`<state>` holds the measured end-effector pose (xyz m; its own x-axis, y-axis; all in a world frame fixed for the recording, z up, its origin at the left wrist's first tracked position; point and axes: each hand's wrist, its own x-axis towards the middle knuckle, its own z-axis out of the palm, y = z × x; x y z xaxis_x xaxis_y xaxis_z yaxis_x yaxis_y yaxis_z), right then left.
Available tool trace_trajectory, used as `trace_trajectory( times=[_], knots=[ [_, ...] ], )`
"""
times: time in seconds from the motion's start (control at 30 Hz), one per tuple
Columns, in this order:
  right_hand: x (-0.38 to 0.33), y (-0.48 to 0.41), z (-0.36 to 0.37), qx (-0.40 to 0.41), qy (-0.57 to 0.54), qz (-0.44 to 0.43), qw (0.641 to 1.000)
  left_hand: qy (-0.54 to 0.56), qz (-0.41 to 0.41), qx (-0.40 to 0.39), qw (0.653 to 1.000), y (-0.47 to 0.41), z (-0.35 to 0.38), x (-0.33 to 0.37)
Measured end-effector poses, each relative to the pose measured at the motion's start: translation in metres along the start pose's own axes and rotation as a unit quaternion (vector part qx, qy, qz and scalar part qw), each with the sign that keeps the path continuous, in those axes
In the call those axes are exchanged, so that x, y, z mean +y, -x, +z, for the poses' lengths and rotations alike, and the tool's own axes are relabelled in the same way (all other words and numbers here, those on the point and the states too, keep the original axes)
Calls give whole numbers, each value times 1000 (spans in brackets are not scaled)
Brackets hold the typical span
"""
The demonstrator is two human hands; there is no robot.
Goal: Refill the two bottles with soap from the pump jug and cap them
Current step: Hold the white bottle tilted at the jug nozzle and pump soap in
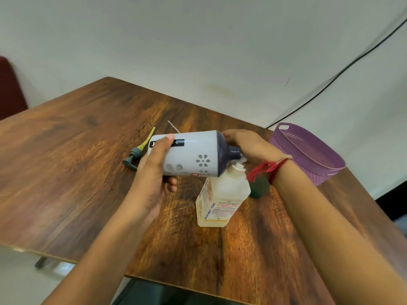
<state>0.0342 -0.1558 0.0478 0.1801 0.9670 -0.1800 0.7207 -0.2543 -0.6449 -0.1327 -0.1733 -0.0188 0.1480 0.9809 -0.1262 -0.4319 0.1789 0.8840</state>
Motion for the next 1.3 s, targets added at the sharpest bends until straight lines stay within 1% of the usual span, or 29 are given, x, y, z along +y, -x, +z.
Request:
trace_trajectory(
  times=[0.1,0.13,0.3,0.4,0.47,0.53,0.6,0.63,0.7,0.73,0.77,0.83,0.9,0.97,1.07,1.13,1.2,1.3],
  knots=[
    [-4,-2,-10,5,-40,-14,999,1,10,-10,1000,2,2,3],
    [-6,-3,-11,-12,-58,-19,998,3,13,-11,1000,2,2,4],
    [5,-2,-1,-18,-83,-33,996,4,12,1,1000,1,1,2],
    [7,-1,1,1,-70,-65,995,4,1,3,1000,1,1,1],
    [-1,0,-5,-9,-68,-22,997,5,2,-5,1000,1,1,2],
    [-6,-1,-12,-23,-1,-65,998,10,8,-16,1000,2,0,4],
    [-7,0,-11,-45,-1,-78,996,12,9,-11,1000,2,0,3],
    [-4,-1,-8,-32,-12,-81,996,10,7,-6,1000,3,-1,1],
    [4,-1,1,-10,-154,-48,987,5,-1,0,1000,3,-1,-2],
    [5,-1,3,-5,-203,-41,978,10,-8,4,1000,3,-1,-4],
    [7,-2,3,-5,-214,-43,976,15,-16,6,1000,2,0,-6],
    [7,-3,0,-15,-181,-42,983,19,-25,5,999,1,2,-7],
    [2,-3,-7,-28,-148,-27,988,24,-6,-6,1000,0,3,-4],
    [0,-3,-7,-37,-166,-23,985,23,12,-15,1000,-1,2,-2],
    [5,-2,0,-27,-262,-31,964,28,12,-13,999,0,0,-1],
    [9,-2,2,-6,-300,-36,953,23,8,-10,1000,0,1,-2],
    [11,-2,4,10,-298,-36,954,16,6,-2,1000,0,1,-3],
    [8,-1,2,9,-251,-36,967,9,3,-4,1000,0,1,-3]
  ],
)
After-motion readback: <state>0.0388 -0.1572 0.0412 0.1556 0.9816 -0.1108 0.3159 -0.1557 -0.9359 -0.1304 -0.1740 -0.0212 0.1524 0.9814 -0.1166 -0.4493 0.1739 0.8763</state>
